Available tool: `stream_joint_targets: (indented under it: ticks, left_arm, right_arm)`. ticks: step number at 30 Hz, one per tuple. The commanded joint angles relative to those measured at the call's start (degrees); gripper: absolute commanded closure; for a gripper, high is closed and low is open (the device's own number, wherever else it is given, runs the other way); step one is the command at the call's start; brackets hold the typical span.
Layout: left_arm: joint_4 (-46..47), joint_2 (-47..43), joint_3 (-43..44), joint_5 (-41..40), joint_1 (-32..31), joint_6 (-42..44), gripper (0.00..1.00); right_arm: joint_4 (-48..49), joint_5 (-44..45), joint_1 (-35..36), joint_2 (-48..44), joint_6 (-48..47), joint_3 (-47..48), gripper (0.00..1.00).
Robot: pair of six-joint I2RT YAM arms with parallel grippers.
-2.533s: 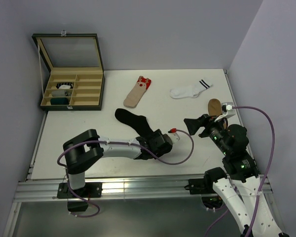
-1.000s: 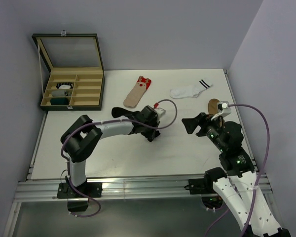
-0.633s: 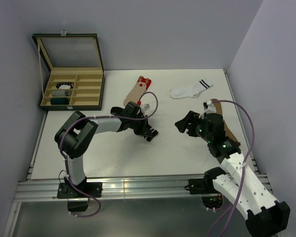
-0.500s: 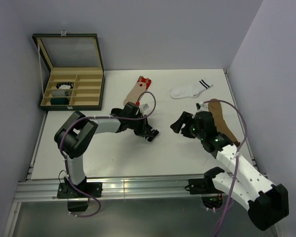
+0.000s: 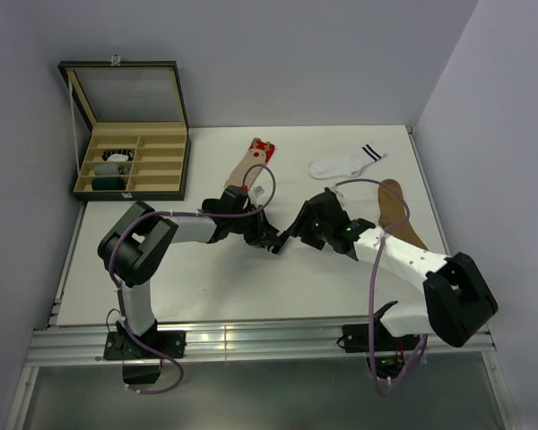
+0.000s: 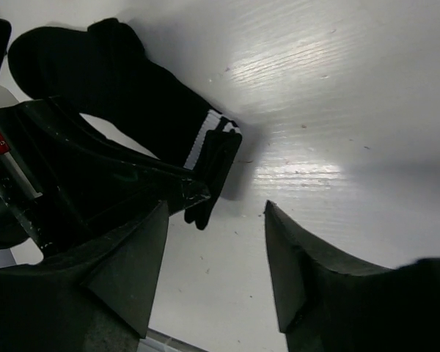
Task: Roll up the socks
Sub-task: Roll the sock at the center of the board.
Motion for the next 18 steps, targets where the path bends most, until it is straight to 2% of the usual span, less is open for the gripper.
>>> stream_joint_targets:
  ticks: [1, 7, 18]
  left_arm:
    - [3.2, 0.4, -1.0, 0.7, 0.6, -2.6, 1.0]
    - [4.1, 1.2, -2.3, 0.2, 1.4, -4.4, 1.0]
    - [3.3, 1.9, -2.8, -0.3, 2.1, -5.0, 1.0]
  right_arm:
    - [3.5, 3.2, 2.2, 3.4, 4.0, 3.1, 0.42]
    - [7.5, 4.3, 3.4, 8.2, 6.4, 3.5, 0.57]
    - [10.2, 3.6, 3.5, 14.0, 6.2, 5.5, 0.72]
